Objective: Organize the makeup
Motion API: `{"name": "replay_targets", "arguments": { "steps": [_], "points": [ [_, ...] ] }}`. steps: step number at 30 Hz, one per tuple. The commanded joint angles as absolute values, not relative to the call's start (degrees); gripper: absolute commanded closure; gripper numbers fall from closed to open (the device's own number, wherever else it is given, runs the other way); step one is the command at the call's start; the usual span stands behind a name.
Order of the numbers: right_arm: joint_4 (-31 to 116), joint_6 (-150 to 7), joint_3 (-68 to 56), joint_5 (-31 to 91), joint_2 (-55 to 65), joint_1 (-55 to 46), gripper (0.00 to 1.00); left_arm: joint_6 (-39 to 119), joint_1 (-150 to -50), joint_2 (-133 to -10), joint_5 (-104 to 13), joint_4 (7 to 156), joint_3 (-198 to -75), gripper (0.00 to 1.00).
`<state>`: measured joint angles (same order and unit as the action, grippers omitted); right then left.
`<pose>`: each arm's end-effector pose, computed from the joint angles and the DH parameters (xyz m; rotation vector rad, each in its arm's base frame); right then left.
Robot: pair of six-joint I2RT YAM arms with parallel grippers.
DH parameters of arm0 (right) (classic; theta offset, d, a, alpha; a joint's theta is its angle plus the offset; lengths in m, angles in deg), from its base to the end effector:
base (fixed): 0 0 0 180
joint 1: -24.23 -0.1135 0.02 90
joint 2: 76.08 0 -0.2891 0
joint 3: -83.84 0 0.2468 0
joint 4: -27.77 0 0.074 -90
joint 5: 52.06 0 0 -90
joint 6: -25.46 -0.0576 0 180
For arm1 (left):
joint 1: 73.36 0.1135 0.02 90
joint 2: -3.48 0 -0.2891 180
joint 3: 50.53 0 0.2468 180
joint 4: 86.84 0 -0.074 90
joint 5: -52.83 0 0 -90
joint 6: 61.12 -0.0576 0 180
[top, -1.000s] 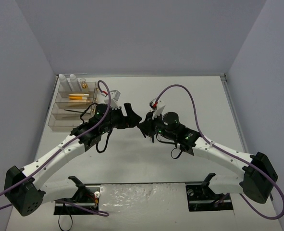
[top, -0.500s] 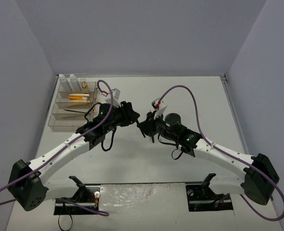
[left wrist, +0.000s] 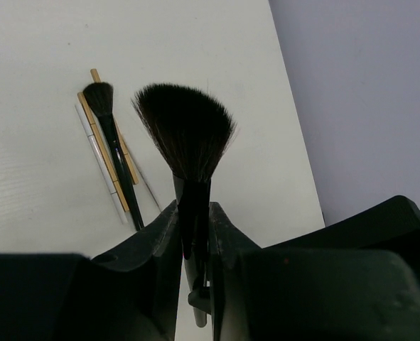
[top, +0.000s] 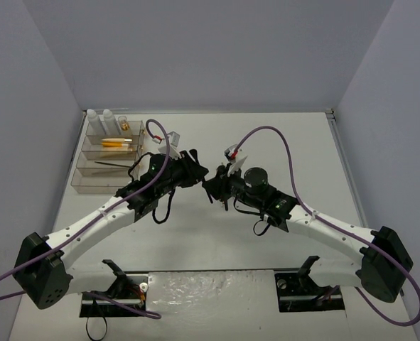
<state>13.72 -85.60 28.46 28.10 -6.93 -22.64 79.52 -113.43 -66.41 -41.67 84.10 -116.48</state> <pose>0.1894 0.2166 0.3256 -0.5114 1.5881 1.0518 0.2227 -0.1933 0.3385 -0.1198 1.9617 -1.1659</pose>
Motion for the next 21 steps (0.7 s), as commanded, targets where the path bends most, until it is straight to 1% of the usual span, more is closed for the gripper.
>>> {"name": "replay_targets", "arguments": {
  "steps": [1,5,8,12,14,18,21],
  "points": [
    [8.49,-86.2,28.17,30.97,-7.56,-22.72,0.52,80.03,-113.11,-66.03,-39.74,87.87,-117.88,1.0],
    [11.22,-85.39,27.92,33.84,-7.75,-22.47,0.22,80.43,-110.15,-65.7,-38.37,85.91,-117.72,1.0],
    [15.02,-83.71,27.24,37.49,-8.22,-22.09,0.06,81.61,-103.63,-65.17,-39.1,84.28,-117.43,1.0],
    [18.9,-80.99,27.25,43.04,-9.71,-21.81,0.0,81.77,-93.87,-63.72,-39.81,82.0,-116.93,1.0],
    [20.4,-79.82,27.68,44.97,-10.16,-21.73,0.0,81.81,-90.02,-63.24,-39.82,81.18,-116.98,1.0],
    [21.28,-78.47,28.64,46.08,-10.42,-21.41,0.0,84.88,-77.71,-63.76,-40.83,80.82,-116.13,1.0],
    [21.13,-77.79,29.45,45.83,-10.22,-20.92,0.0,88.56,-69.98,-65.46,-40.6,84.61,-114.16,1.0]
  ]
}}
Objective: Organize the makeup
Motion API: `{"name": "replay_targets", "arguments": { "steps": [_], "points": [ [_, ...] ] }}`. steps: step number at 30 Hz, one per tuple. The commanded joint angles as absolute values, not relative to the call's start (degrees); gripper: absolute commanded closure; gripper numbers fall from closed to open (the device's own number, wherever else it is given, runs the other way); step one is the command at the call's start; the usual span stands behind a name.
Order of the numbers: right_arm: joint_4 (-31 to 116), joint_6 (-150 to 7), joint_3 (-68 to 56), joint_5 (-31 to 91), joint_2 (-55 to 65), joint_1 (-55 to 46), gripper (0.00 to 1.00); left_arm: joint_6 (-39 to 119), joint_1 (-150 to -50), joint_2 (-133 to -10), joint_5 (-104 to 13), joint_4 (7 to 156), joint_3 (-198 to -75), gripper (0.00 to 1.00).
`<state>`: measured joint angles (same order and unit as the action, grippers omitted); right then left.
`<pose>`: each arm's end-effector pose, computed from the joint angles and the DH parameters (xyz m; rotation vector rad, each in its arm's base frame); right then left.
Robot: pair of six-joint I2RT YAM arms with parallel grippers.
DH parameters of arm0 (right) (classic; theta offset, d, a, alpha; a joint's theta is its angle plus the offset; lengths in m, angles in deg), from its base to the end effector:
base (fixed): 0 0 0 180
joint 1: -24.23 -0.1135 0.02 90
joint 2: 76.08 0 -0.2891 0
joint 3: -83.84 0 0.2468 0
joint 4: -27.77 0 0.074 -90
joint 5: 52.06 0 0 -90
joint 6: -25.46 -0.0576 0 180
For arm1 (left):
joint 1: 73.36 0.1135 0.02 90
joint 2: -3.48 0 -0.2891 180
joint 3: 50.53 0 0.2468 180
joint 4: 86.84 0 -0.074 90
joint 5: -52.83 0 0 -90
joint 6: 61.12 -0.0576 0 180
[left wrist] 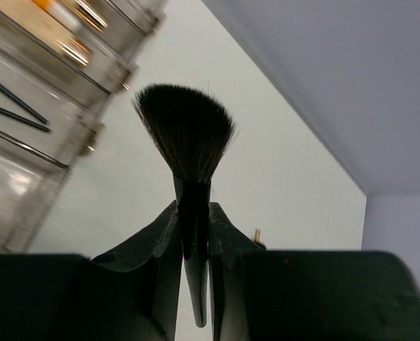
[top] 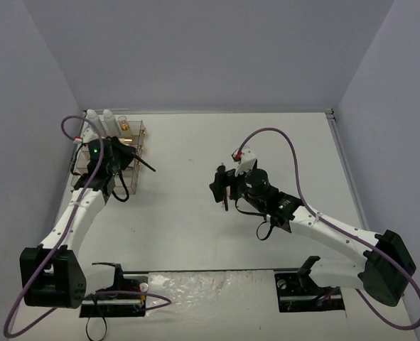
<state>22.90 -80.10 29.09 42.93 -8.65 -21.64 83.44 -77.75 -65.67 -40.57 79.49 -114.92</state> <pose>0.1985 0.1975 0.3084 -0.3953 1.7152 0.7177 0.2867 -0.0254 0.3216 -0.7944 1.7962 -0.7472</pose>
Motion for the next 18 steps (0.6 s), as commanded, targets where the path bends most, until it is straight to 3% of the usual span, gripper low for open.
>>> {"name": "replay_targets", "arguments": {
  "steps": [1,7,18],
  "points": [
    [21.03,-77.58,29.66,45.62,-10.17,-20.72,0.0,90.19,-68.23,-66.33,-40.6,85.88,-113.65,1.0],
    [20.83,-76.39,31.58,43.89,-11.14,-19.25,0.0,99.07,-62.17,-74.4,-39.47,92.36,-114.29,1.0],
    [19.96,-76.23,35.61,38.56,-14.32,-11.82,0.0,105.39,-60.74,-84.64,-32.26,97.06,-118.42,1.0]
  ]
}}
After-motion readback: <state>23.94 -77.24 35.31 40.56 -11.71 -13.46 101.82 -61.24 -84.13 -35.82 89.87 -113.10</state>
